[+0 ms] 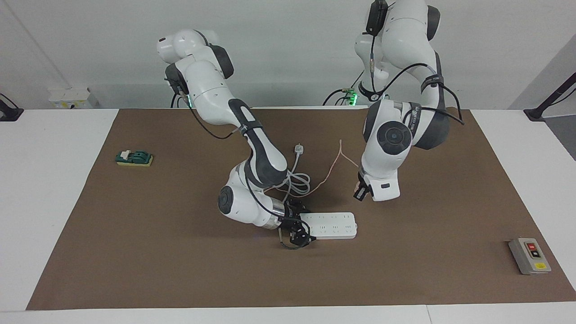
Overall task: Unplug charger and place it aside
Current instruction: 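Pull the pink charger out of the strip with the left gripper, then carry the charger away from the strip while the right gripper withdraws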
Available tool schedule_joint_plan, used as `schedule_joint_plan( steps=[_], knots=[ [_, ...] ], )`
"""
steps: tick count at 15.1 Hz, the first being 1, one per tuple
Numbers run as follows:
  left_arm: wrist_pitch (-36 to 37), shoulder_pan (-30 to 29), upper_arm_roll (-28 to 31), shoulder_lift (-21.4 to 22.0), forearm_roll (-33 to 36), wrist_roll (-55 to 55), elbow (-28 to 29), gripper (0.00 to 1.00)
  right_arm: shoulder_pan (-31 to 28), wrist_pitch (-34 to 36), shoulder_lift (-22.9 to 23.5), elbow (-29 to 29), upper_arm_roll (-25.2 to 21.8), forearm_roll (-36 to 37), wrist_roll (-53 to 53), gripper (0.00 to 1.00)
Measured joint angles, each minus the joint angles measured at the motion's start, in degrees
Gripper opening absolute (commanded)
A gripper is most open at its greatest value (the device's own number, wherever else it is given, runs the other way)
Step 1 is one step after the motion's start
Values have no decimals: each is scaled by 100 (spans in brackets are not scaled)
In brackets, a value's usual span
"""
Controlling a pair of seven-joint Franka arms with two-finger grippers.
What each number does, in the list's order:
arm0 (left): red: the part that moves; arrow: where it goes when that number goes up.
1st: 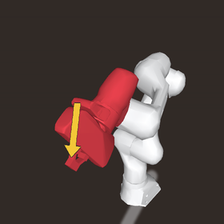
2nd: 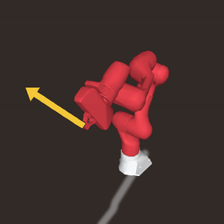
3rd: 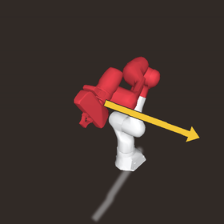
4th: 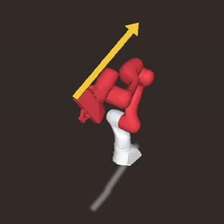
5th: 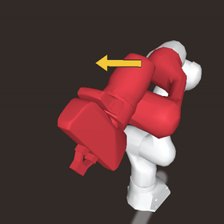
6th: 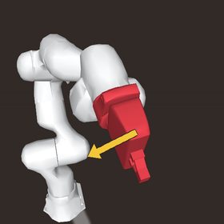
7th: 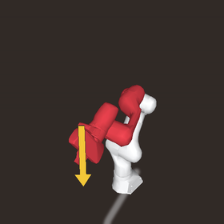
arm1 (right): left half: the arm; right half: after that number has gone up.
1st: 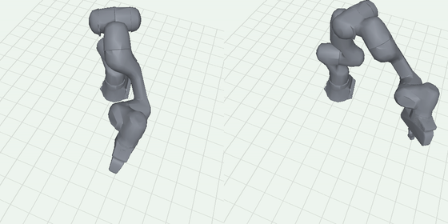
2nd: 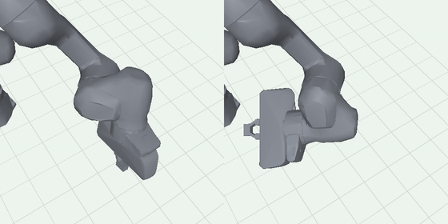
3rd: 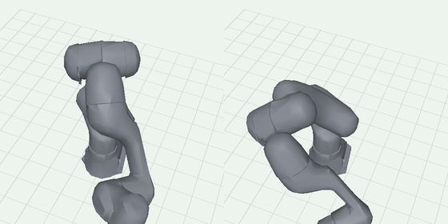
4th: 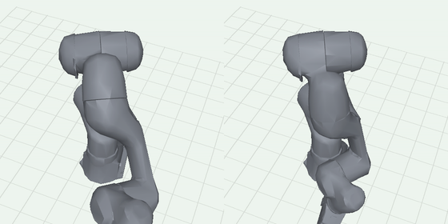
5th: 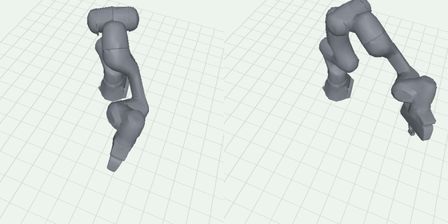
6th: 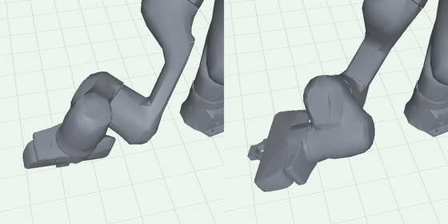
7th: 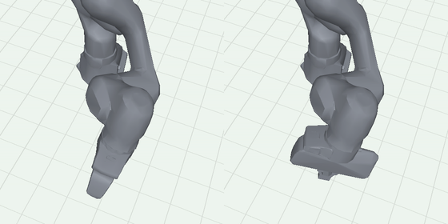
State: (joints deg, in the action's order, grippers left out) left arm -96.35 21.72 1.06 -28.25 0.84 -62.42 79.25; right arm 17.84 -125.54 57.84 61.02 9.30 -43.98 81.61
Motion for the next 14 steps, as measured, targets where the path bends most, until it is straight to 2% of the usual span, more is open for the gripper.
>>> schedule_joint_plan(
  steps=[6, 10, 12, 14],
  knots=[
    [41, -698, 14, 888, -1, 2803, 989, 0, -40, 134, -77, -11, -21, 0, 27, 100],
    [-3, -1391, 23, 1166, -1, 4369, 1397, 0, -363, 627, -441, -32, -63, 0, 89, 100],
    [-250, -1712, 25, 1254, -2, 4856, 1589, 0, -529, 942, -630, -28, -112, 2, 127, 100],
    [-775, -1906, 23, 1440, -4, 5108, 2024, 0, -600, 1266, -834, -20, -285, 4, 134, 100]
  ],
)
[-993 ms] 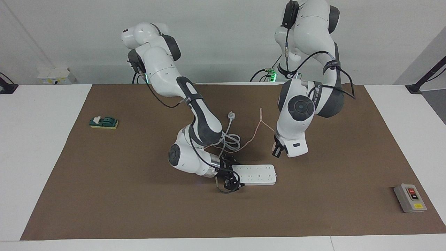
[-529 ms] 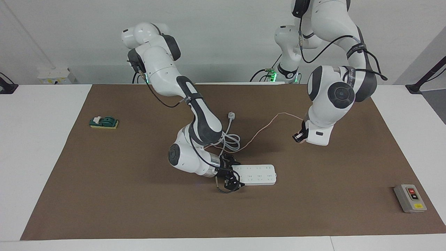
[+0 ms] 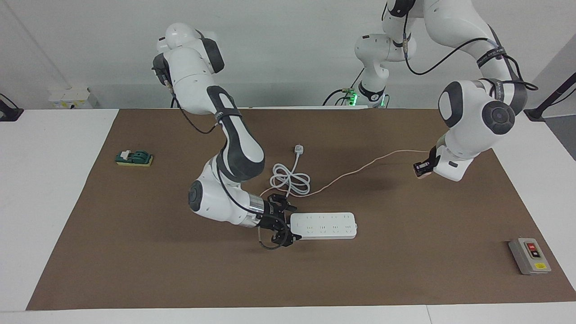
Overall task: Unplug charger and place it aside
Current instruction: 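Carry the charger away from the strip while the right gripper withdraws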
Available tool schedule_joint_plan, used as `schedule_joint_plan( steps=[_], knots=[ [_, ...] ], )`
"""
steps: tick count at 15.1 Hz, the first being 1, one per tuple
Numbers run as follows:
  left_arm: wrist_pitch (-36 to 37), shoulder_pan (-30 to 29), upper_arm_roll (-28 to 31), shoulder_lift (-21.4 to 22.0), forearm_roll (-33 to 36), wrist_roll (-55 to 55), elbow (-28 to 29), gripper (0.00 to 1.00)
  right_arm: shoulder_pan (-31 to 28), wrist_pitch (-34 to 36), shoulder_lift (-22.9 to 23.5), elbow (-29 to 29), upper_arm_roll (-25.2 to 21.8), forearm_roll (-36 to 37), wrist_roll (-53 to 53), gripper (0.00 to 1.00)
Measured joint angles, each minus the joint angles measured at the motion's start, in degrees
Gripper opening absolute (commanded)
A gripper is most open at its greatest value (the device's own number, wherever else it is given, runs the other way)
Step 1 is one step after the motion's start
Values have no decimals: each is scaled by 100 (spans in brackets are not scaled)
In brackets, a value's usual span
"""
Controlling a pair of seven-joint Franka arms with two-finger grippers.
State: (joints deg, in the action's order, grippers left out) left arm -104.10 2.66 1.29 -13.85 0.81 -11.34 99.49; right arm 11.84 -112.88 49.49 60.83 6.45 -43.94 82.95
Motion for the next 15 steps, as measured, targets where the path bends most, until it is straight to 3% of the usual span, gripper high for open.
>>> schedule_joint_plan(
  steps=[6, 10, 15],
  knots=[
    [-1039, -90, -7, 730, -123, 313, 1338, 0, -24, 731, -603, 72, -520, 108, 6, 100],
    [-2002, -93, -6, 942, -578, 835, 2166, 0, -122, 1120, -1092, 81, -640, 1019, -86, 100],
    [-2463, -225, -4, 950, -807, 1471, 2470, 0, -241, 1849, -1724, 102, -684, 1931, -1063, 100]
  ],
)
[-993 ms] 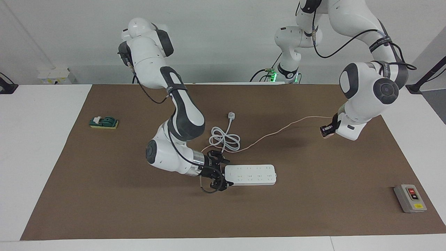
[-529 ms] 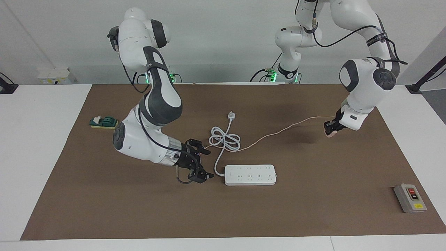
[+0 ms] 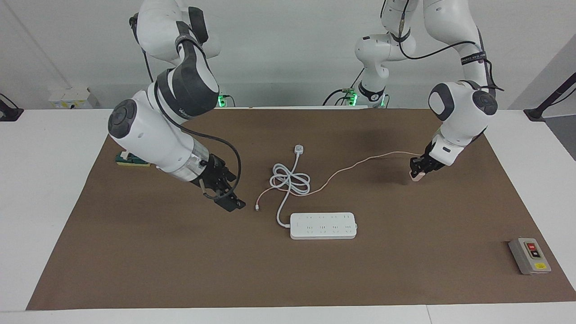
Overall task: Unplug charger and place it aside
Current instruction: 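Carry the charger away from the strip while the right gripper withdraws, then open the left gripper to release the charger on the mat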
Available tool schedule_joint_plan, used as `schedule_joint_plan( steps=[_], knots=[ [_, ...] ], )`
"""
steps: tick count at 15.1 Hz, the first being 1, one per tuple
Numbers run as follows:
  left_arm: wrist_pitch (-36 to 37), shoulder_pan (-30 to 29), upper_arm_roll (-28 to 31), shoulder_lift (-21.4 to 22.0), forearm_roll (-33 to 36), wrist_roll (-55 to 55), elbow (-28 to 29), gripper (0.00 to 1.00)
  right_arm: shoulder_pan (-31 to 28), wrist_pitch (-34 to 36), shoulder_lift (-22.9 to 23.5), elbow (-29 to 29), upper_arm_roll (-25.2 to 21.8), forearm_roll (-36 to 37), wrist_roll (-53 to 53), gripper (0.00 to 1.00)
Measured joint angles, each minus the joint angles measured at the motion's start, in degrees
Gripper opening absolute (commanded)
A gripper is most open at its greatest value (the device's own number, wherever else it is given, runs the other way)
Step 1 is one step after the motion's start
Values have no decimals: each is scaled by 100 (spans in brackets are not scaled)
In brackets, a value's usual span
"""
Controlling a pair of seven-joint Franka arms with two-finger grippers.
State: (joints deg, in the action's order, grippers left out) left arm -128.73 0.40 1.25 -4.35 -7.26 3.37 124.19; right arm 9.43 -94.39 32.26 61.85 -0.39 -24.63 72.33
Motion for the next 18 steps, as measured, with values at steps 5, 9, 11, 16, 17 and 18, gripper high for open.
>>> schedule_joint_plan(
  steps=[5, 9, 11, 16, 17, 18],
  knots=[
    [-773, -193, 6, -39, -250, 383, 551, 1, -308, 691, -379, 26, -14, 704, -1816, 100],
    [-782, -391, 2, -46, -289, 598, 555, 100, -555, 1045, -682, 40, -19, 1167, -3597, 100],
    [-677, -539, 5, -48, -289, 812, 505, 100, -693, 1137, -843, 71, -21, 1439, -4683, 100],
    [296, -766, 11, -106, -289, 1019, -127, 100, -881, 1150, -1455, 468, -25, 2011, -6509, 100],
    [476, -777, 20, -110, -289, 1021, -277, 100, -885, 1151, -1626, 606, -29, 2110, -6739, 100],
    [653, -795, 25, -111, -289, 1021, -444, 100, -885, 1152, -1813, 767, -38, 2202, -6942, 100]
  ],
)
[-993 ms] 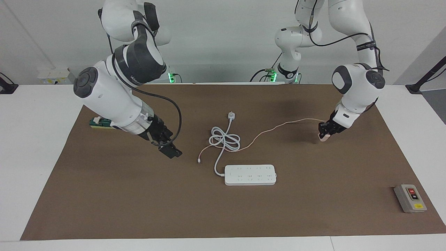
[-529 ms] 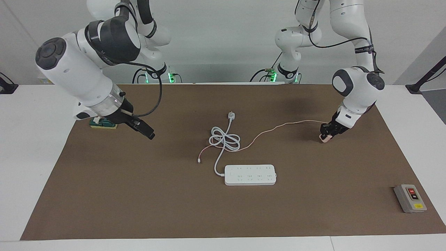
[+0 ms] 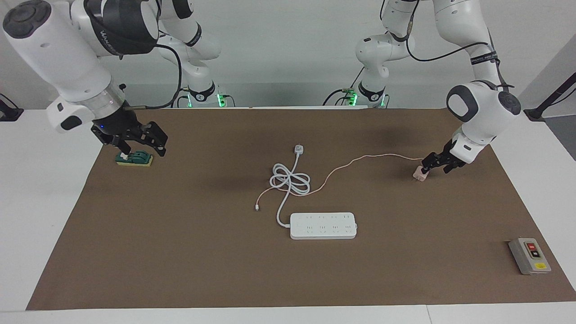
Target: Unplug charger and place it aside
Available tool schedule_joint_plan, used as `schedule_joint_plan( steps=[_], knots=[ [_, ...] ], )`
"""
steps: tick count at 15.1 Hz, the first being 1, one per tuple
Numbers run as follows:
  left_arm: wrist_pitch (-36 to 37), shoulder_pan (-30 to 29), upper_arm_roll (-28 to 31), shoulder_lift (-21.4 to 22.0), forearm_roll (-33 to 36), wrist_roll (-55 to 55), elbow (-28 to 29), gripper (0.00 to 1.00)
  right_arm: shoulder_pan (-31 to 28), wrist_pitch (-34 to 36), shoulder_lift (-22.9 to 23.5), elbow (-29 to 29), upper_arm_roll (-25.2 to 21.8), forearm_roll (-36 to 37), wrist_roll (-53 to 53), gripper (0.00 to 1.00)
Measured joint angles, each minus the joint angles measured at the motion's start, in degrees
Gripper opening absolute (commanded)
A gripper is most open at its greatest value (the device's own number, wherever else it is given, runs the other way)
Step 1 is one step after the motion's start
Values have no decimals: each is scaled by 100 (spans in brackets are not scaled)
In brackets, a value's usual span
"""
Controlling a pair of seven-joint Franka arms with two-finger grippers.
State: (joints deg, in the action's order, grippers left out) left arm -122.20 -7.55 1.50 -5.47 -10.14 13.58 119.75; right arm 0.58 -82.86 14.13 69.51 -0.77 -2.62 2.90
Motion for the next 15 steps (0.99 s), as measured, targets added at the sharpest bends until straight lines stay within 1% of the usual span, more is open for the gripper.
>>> schedule_joint_plan(
  steps=[2, 4, 6, 9, 11, 13, 15],
  knots=[
    [329, -39, 1, -3, 33, 0, -349, 100, -1, 8, -405, 351, -58, 88, -271, 100],
    [783, -45, 4, -5, 265, -101, -757, 100, -2, 40, -813, 718, -146, 114, -396, 100],
    [1425, -40, -8, -4, 537, -424, -1242, 100, -2, 71, -1200, 1123, -199, 158, -467, 100],
    [1828, -28, -42, 11, 784, -1048, -1716, 100, -2, 193, -1627, 1667, -204, 172, -471, 100],
    [1899, -15, -85, 55, 834, -1466, -1904, 100, -2, 264, -1797, 1897, -204, 203, -471, 100],
    [2256, 34, -115, 157, 880, -1785, -2105, 100, -2, 263, -1842, 1969, -202, 357, -471, 100],
    [2571, 128, -123, 382, 994, -1920, -2209, 100, -2, 110, -1839, 1991, -192, 476, -471, 100]
  ],
)
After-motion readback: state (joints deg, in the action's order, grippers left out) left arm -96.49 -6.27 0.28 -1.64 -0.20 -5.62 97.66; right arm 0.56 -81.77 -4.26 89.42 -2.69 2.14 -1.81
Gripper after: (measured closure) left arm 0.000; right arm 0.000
